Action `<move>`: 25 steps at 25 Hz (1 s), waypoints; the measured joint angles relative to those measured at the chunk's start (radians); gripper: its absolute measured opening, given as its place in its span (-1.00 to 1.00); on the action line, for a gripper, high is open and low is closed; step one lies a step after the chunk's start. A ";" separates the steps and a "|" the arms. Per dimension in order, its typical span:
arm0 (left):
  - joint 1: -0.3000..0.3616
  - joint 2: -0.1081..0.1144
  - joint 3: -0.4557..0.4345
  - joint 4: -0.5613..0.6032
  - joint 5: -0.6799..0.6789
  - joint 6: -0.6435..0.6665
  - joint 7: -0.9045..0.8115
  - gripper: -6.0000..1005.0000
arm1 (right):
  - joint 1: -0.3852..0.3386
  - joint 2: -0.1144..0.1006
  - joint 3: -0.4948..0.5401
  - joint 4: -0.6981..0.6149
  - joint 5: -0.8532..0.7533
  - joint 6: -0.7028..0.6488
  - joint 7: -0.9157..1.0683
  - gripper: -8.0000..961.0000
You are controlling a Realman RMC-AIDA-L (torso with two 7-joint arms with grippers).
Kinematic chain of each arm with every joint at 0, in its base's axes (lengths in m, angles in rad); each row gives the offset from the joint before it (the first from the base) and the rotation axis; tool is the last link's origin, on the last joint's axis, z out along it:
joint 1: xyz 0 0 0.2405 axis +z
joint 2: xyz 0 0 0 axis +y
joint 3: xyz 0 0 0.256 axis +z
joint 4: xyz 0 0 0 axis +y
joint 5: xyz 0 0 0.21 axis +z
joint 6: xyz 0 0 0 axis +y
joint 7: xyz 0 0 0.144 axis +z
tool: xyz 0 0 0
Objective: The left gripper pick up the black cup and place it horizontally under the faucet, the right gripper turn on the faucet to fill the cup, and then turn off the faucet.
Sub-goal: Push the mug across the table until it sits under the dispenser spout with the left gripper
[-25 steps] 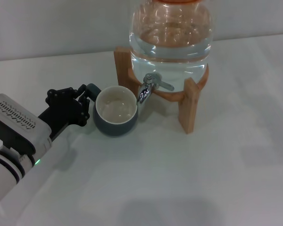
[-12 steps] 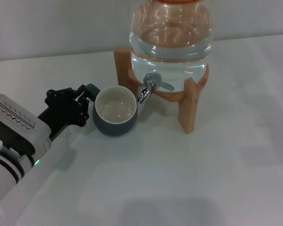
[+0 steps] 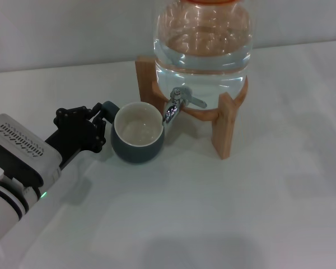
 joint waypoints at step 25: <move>-0.009 0.003 0.001 0.001 0.028 -0.027 0.012 -0.87 | 0.000 0.000 -0.001 0.000 0.000 -0.001 0.000 0.78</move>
